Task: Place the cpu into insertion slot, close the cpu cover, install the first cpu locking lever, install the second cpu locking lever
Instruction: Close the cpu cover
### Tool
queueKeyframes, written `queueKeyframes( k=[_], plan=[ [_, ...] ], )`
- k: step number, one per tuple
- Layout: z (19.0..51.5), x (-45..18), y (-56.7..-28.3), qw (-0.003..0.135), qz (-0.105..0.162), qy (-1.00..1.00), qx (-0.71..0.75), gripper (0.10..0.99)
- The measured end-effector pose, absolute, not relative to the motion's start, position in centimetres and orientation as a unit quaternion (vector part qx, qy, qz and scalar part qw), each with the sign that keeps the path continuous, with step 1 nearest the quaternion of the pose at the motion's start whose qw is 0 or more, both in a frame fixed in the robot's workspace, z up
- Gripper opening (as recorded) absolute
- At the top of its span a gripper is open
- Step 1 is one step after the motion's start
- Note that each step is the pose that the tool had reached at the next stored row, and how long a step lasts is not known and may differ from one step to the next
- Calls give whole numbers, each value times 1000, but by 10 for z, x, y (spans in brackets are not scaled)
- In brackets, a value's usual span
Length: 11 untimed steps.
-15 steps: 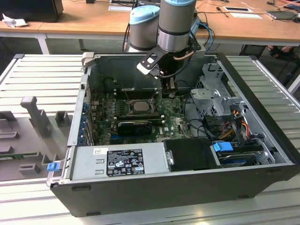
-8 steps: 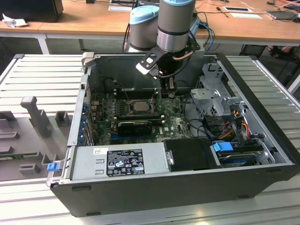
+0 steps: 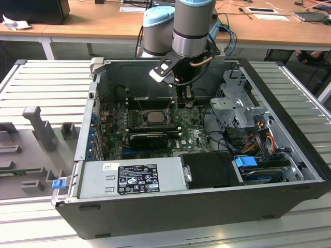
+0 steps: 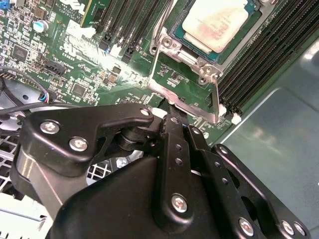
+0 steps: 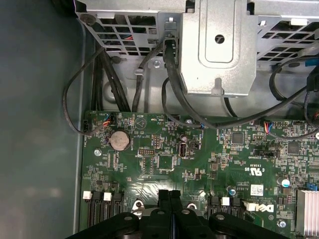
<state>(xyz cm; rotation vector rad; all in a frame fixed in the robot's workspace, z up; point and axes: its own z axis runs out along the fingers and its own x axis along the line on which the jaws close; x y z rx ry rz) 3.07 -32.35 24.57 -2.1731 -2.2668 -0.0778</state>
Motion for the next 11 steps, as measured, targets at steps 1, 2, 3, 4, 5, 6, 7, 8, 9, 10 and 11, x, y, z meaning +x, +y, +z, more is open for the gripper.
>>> queueKeyframes(
  k=[1, 2, 3, 4, 5, 6, 7, 8, 9, 10, 11],
  plan=[
    [246, 31, -324, 0, -25, -722, -692, 106],
    [246, 30, -324, 0, -25, -722, -692, 106],
    [246, 30, -324, 0, -25, -722, -692, 106],
    [246, 30, -324, 0, -25, -722, -692, 106],
    [246, 30, -324, 0, -25, -722, -692, 106],
    [246, 29, -324, 0, -25, -722, -692, 106],
    [246, 28, -324, 0, -25, -722, -692, 106],
    [246, 28, -324, 0, -25, -722, -692, 106],
    [246, 27, -324, 0, -25, -722, -692, 106],
    [246, 26, -324, 0, -25, -722, -692, 106],
    [246, 26, -324, 0, -25, -722, -692, 106]
  ],
)
